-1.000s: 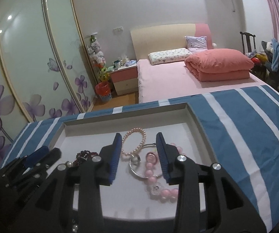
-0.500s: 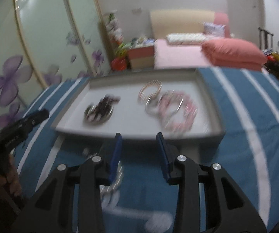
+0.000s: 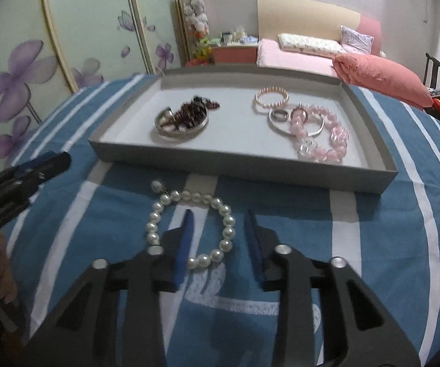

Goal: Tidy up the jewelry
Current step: 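Move left tool to the second pearl earring while right tool reaches the white pearl bracelet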

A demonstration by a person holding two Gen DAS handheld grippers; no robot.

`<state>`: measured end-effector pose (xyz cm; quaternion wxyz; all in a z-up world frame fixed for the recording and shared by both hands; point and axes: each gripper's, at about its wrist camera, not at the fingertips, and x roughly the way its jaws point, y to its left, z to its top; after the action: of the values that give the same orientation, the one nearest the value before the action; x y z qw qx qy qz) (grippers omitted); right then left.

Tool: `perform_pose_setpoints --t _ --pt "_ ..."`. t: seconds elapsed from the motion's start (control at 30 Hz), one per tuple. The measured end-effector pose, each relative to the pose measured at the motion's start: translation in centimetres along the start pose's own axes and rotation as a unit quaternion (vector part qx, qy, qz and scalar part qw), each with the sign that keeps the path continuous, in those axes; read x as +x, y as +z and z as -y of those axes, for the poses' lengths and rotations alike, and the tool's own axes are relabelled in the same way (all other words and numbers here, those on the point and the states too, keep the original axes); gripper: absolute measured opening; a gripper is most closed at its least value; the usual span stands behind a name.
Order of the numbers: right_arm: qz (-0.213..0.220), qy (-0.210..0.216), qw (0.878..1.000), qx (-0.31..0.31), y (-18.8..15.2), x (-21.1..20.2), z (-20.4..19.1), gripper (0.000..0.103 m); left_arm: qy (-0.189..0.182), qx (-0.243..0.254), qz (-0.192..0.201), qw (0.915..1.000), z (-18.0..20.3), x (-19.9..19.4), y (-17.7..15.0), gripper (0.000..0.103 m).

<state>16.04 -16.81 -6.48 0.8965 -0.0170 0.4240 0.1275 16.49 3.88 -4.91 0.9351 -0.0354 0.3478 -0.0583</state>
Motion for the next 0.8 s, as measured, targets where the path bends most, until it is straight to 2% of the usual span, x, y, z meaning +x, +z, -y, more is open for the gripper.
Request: perform_pose_setpoints --t 0.1,0.23,0.43,0.53,0.8 --pt "-0.008 -0.019 1.0 -0.008 -0.4 0.6 0.2 0.011 -0.006 0.011 -0.002 0.9999 0.8 0.0 -0.1 0.046" --pt "-0.008 -0.045 0.999 0.001 -0.6 0.4 1.7 0.01 -0.018 0.032 -0.01 0.9993 2.7 0.4 0.0 0.051" --pt "-0.001 -0.088 0.994 0.059 -0.5 0.0 6.2 0.01 -0.042 0.063 -0.04 0.9963 5.8 2.0 -0.4 0.051" --pt "0.001 -0.088 0.994 0.067 -0.5 0.0 7.1 0.01 -0.046 0.08 -0.058 0.994 7.7 3.2 -0.5 0.051" --pt "0.001 -0.077 0.994 0.073 -0.4 0.2 7.7 0.011 -0.022 0.088 -0.083 0.9924 10.1 6.1 0.1 0.049"
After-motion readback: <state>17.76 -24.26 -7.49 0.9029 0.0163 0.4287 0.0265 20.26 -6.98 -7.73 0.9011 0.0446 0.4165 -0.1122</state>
